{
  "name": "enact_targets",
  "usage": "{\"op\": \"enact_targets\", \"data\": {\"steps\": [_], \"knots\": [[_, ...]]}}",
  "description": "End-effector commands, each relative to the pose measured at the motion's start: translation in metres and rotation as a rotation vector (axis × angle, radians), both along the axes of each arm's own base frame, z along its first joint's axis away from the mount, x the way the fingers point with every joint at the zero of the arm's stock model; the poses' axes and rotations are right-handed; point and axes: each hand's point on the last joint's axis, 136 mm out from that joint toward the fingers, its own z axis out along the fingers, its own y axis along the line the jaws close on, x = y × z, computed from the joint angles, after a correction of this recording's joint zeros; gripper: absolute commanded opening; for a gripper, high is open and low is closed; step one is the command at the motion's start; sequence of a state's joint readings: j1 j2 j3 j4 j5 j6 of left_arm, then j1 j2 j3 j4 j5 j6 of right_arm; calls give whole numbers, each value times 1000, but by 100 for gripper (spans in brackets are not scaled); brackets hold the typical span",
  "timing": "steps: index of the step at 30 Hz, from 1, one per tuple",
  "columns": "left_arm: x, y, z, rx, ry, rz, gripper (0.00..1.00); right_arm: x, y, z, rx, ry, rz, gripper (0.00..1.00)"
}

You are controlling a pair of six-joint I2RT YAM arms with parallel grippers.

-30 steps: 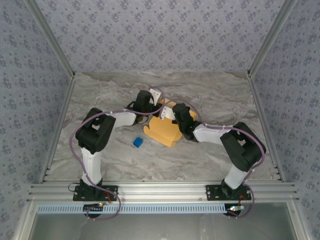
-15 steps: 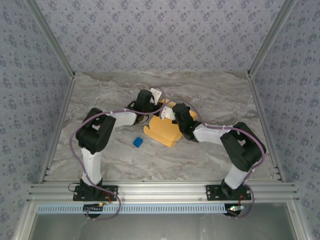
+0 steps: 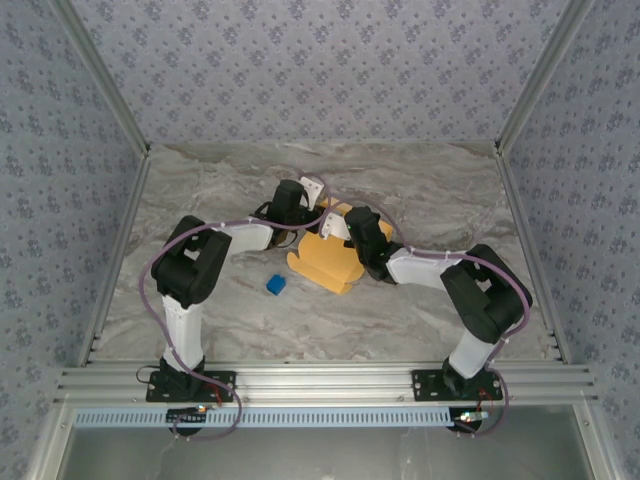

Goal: Fold the paper box

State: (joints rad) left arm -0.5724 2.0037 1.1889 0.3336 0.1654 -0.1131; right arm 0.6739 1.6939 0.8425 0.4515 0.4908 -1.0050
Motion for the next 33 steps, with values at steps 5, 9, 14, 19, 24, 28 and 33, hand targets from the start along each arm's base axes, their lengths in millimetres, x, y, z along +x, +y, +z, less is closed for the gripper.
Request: {"op": "enact_targets", "data": {"steps": [5, 9, 14, 19, 24, 28, 33], "knots": [[2, -4, 11, -14, -21, -2, 22, -1, 1, 7, 20, 4, -6, 0], [2, -1, 18, -17, -30, 22, 16, -1, 2, 10, 33, 0, -6, 1], [1, 5, 25, -3, -50, 65, 8, -1, 2, 15, 68, -4, -18, 14], [-1, 10, 28, 9, -59, 89, 2, -6, 2, 27, 144, -5, -31, 27], [-4, 16, 32, 20, -67, 109, 1, -13, 0, 40, 227, -1, -42, 36], [-5, 24, 37, 31, -71, 146, 1, -26, 2, 56, 332, 13, -37, 45], [-9, 36, 44, 30, -68, 200, 0, -49, -6, 82, 494, 38, -52, 51]]}}
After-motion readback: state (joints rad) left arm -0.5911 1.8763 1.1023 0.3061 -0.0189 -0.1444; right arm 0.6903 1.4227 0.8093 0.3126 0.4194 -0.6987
